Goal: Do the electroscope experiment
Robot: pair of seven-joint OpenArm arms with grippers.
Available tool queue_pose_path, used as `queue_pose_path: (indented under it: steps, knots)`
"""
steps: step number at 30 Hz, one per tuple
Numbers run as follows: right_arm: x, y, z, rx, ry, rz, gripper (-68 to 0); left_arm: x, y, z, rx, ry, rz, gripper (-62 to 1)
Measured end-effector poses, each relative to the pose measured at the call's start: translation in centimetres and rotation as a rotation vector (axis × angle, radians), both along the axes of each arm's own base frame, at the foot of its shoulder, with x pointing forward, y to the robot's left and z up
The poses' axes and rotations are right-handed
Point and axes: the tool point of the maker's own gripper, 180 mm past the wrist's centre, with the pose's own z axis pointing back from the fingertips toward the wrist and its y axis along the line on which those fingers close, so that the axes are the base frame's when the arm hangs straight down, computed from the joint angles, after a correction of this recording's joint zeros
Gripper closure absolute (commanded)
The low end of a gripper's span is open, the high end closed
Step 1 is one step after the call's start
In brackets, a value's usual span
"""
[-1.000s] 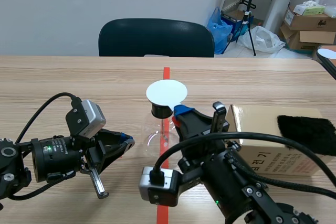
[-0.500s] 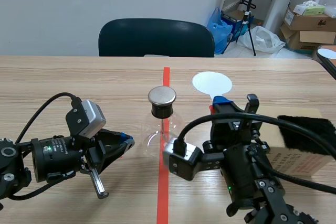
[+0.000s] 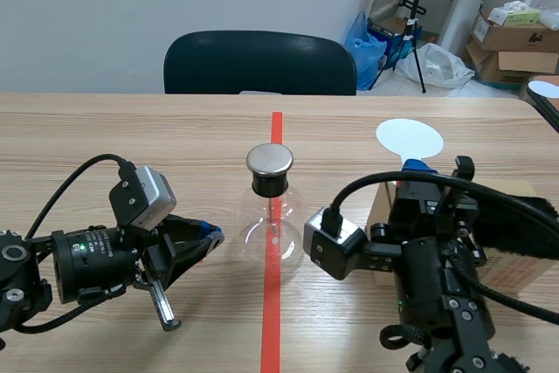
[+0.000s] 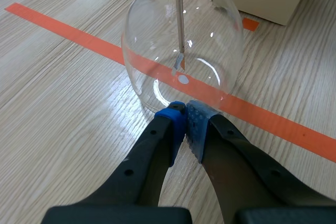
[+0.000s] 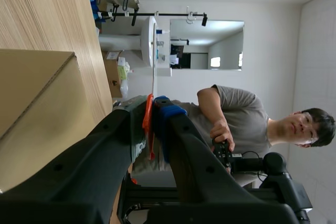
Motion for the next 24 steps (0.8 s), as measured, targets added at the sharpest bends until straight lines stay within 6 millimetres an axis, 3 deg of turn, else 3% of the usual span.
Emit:
queue_pose_path:
  steps: [8,24]
  knots:
    - [0.0,0.2,0.0,0.000,0.000,0.013,-1.0,0.0,0.0,0.0,0.000,0.000,0.000,-2.7]
    - [-1.4,7.4,-0.1,-0.015,0.004,0.420,-1.0,0.0,0.0,0.0,0.000,0.000,0.000,-2.7]
